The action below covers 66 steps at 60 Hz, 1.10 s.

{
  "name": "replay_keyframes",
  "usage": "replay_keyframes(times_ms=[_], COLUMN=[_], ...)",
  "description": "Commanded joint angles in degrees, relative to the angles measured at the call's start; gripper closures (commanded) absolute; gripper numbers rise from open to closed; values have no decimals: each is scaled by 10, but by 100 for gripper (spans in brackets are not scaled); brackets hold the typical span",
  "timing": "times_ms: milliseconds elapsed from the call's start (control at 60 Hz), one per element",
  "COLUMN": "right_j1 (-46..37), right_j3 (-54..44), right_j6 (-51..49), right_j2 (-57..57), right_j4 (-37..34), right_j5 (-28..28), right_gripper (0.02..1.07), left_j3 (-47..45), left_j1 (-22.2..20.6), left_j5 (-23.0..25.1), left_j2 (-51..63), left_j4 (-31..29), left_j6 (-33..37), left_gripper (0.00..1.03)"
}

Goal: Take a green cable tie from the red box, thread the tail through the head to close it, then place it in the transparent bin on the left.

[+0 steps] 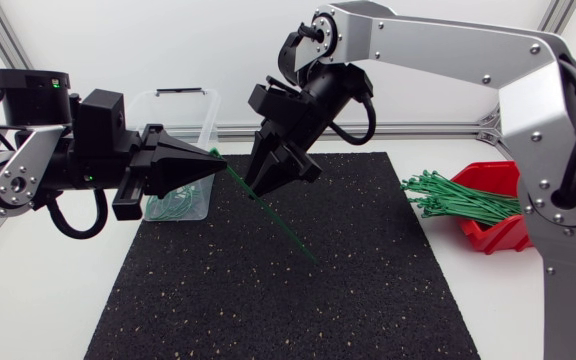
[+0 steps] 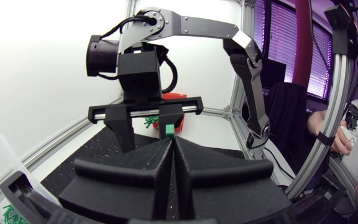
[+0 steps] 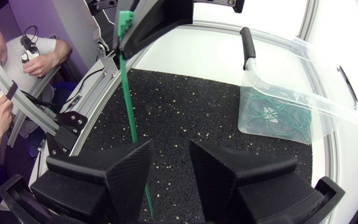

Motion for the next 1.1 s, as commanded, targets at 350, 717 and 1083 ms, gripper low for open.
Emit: replay_keyframes(times_ms=[350, 717, 1083], right_j1=[-4, -4, 34], right_j3=[-65, -153, -149], right_j6=[76, 127, 153], right_j2=[-72, -105, -115], right_j4=[126, 231, 219], right_j5=[82, 144, 107], right_gripper=[63, 53, 59], left_j3=[8, 16, 21], left_j1=[9, 5, -3], left_j5=[-63, -111, -110], left_j2=[-14, -3, 12], left_j4=[-25, -37, -36], left_j6=[-9, -8, -5], left_gripper=[100, 100, 100])
